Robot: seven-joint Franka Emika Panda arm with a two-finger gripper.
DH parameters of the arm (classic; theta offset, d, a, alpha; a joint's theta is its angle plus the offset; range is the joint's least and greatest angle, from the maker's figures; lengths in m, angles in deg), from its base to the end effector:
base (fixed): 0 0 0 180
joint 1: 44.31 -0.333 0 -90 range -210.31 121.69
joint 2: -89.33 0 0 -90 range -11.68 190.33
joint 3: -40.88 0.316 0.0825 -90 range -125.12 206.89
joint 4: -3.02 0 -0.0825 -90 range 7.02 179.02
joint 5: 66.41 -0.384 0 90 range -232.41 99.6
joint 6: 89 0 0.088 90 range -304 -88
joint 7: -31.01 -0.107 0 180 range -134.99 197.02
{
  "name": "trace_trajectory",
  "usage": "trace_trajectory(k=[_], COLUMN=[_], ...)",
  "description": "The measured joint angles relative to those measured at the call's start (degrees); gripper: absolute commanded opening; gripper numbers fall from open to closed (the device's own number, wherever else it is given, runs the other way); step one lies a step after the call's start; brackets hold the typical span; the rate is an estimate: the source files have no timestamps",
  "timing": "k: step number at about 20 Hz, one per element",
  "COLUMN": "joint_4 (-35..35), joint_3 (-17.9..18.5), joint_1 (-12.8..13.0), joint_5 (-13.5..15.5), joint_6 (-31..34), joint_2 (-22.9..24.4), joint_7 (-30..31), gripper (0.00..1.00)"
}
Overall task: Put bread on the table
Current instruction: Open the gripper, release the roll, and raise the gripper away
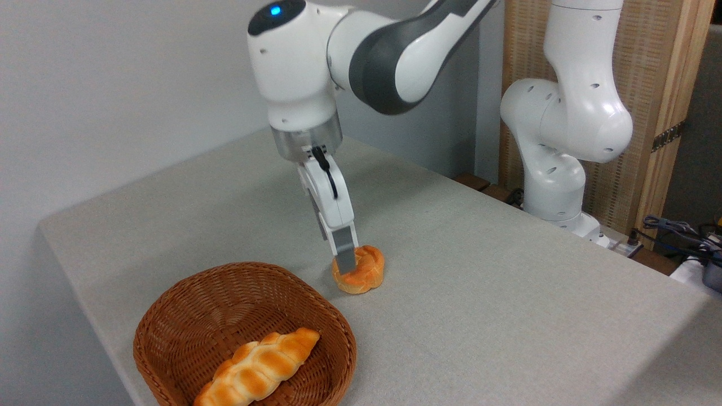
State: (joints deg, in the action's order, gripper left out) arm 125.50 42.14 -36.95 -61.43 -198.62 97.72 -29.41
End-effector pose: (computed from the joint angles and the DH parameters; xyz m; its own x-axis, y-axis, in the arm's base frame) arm 0.4958 -0.0589 0.4629 0.4290 -0.9027 0.0326 -0.8993 -0.4234 0.1096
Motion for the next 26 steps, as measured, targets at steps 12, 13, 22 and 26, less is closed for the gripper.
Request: trace_trajectory(k=[12, 13, 22, 26], joint_4=[-28.2, -29.4, -32.6, -32.6], joint_3=[-0.2, -0.2, -0.1, -0.2], joint_1=[-2.9, -3.0, -3.3, -3.4], joint_5=[0.1, 0.1, 0.0, -2.6], joint_6=[15.0, 15.6, 19.7, 19.7], joint_2=[-6.5, -7.1, -8.3, -8.4], joint_7=[14.4, 14.8, 14.9, 14.9], gripper=[1.00, 1.00, 1.00, 1.00])
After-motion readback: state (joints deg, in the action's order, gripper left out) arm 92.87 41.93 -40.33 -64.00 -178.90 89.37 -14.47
